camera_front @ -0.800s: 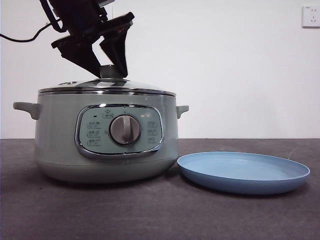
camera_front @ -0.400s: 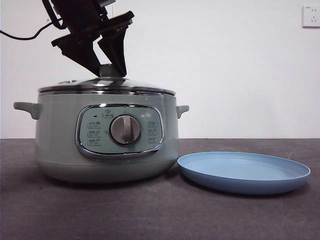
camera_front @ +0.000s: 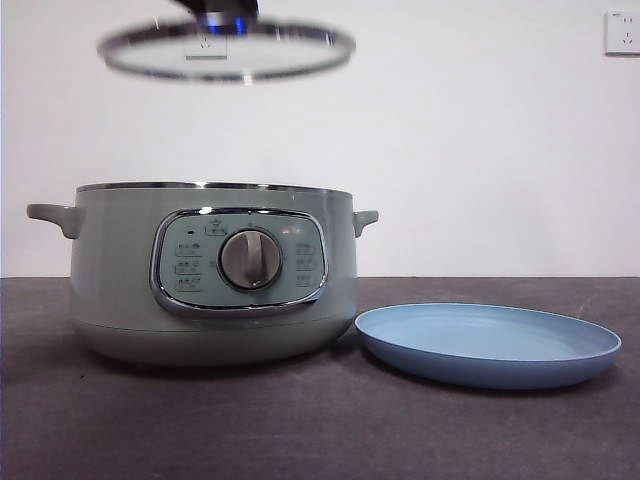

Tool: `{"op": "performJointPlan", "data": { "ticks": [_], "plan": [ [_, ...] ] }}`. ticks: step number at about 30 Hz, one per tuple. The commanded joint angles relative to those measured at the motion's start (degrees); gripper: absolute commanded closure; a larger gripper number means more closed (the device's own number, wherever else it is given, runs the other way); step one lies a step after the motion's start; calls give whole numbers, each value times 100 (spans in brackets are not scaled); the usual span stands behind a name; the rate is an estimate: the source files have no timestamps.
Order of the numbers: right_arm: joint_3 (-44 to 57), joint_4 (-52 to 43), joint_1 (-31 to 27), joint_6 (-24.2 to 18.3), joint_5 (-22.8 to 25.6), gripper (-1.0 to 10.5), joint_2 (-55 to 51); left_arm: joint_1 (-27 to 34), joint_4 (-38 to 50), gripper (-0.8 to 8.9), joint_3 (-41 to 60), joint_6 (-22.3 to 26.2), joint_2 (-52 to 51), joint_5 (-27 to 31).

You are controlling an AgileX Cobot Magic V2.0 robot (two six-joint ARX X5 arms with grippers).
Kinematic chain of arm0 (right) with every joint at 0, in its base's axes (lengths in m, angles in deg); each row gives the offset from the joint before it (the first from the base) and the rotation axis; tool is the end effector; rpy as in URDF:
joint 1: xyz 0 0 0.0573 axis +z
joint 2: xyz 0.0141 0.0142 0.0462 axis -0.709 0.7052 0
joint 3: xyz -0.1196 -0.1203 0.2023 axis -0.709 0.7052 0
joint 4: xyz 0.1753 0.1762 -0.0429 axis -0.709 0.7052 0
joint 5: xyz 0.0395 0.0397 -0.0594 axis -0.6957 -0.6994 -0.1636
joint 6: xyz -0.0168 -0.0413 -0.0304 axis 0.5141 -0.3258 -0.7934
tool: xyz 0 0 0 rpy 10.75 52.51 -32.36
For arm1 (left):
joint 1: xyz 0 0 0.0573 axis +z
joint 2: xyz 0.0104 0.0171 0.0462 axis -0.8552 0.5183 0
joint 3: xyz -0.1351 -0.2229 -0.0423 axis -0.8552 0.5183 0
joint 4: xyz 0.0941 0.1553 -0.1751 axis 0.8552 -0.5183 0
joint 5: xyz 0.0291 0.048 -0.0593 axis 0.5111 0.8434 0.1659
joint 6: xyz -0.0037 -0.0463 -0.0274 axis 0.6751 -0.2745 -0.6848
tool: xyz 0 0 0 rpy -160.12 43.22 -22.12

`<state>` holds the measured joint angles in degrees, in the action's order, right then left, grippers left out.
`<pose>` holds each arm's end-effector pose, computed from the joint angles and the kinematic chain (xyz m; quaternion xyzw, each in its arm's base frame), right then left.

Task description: Take the potato out from the steamer,put the potato on the plate,close the lid

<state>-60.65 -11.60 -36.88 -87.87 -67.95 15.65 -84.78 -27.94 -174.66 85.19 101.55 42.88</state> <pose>0.1975 0.0439 0.4519 0.0200 0.1956 0.3374 0.9206 0.2959 -0.1461 0.4344 0.0754 0.2930 -0.2447 0.9212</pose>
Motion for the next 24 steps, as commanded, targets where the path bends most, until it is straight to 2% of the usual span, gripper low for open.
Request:
{"op": "performJointPlan", "data": {
  "ticks": [1,8,11,17,22,24],
  "plan": [
    [-24,-125,26,173,-24,289,-4,11,-57,822,-466,199,-291,-22],
    [-26,-527,428,402,-136,290,131,11,-315,822,-813,302,-1095,-17],
    [-28,-719,649,638,-142,290,289,13,-328,822,-815,435,-1561,11],
    [-68,-920,1176,695,-116,290,804,22,-341,822,-815,435,-2533,79],
    [-439,-1043,1746,699,-74,290,1480,22,-544,822,-815,439,-3171,531],
    [-750,-999,2020,691,162,290,1805,22,-688,822,-815,442,-3366,758]
  ]
}}
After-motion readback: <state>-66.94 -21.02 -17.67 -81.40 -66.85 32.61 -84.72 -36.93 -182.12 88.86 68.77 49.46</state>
